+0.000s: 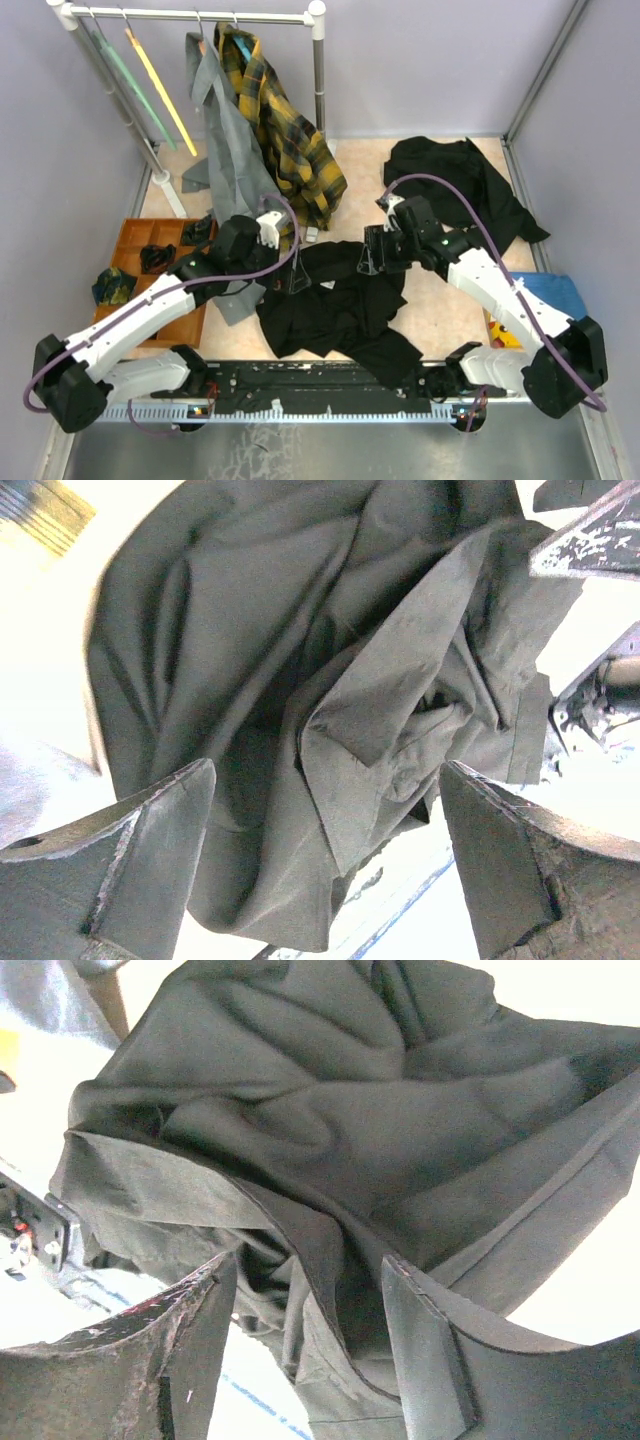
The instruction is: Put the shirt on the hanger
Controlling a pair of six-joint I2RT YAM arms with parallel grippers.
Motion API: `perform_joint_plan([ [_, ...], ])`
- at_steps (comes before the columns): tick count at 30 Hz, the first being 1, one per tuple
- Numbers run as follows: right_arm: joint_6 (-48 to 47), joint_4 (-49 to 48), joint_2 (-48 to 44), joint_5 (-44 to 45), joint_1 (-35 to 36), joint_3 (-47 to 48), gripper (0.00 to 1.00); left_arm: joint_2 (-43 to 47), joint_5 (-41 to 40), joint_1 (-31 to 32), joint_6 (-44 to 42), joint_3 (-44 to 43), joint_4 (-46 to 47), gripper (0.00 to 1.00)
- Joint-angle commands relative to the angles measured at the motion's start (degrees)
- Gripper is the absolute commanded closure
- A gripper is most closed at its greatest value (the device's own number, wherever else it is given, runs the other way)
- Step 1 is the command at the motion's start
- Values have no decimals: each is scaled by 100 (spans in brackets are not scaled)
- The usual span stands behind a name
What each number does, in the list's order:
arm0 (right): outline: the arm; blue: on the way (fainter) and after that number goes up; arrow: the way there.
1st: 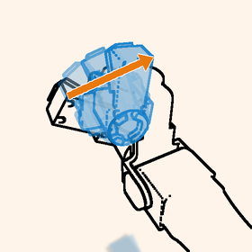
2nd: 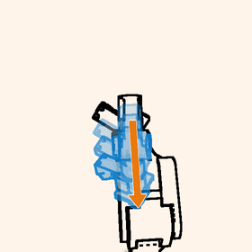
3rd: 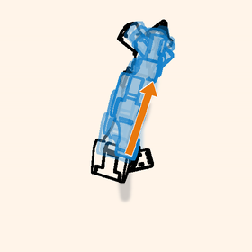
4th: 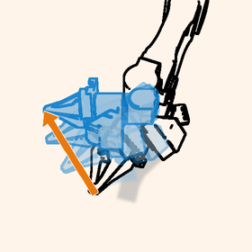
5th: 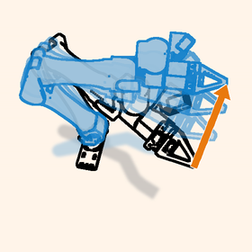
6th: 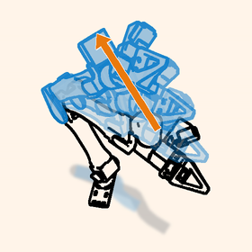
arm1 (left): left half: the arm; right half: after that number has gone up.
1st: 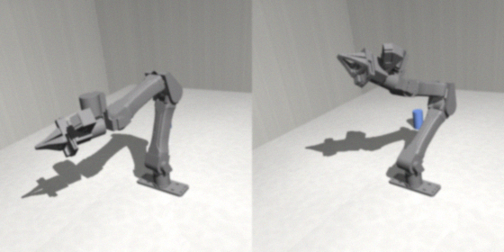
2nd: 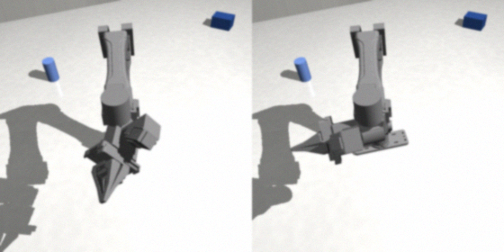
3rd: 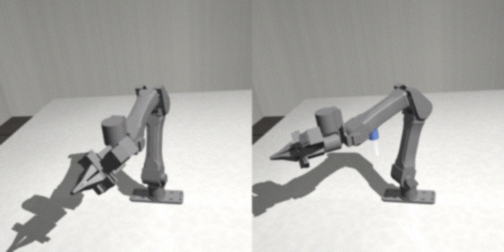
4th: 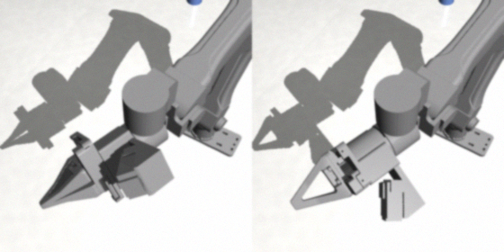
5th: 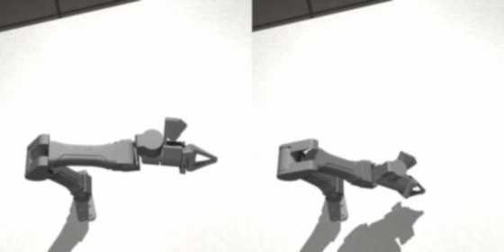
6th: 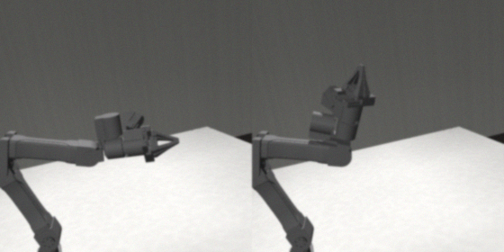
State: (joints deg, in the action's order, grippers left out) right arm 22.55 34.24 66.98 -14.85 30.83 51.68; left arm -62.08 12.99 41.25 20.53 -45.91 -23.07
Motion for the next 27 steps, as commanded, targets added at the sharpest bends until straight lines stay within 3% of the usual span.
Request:
perform_joint_plan([
  [1, -432, 346, -73, 616, -51, 670, 37, 394, -868, 3, -109, -598, -618, 1],
  [4, -589, 626, -136, 1075, -53, 890, 34, 590, -1352, 306, -180, -977, -868, 1],
  [9, -705, 921, -344, 1774, -51, 1072, 33, 304, -2999, 1752, -146, -1452, -1331, 4],
  [16, -530, 810, -1038, 1771, -52, 757, 32, -447, -3975, 2575, 427, -1430, -1276, 30],
  [21, -351, 683, -1352, 1616, -51, 467, 32, -907, -4813, 2881, 1111, -1469, -1356, 41],
  [24, -301, 615, -1439, 1528, -51, 345, 32, -1173, -4926, 2936, 1367, -1446, -1345, 53],
  [27, -295, 610, -1468, 1514, -51, 302, 31, -1426, -4981, 3042, 1594, -1485, -1402, 55],
])
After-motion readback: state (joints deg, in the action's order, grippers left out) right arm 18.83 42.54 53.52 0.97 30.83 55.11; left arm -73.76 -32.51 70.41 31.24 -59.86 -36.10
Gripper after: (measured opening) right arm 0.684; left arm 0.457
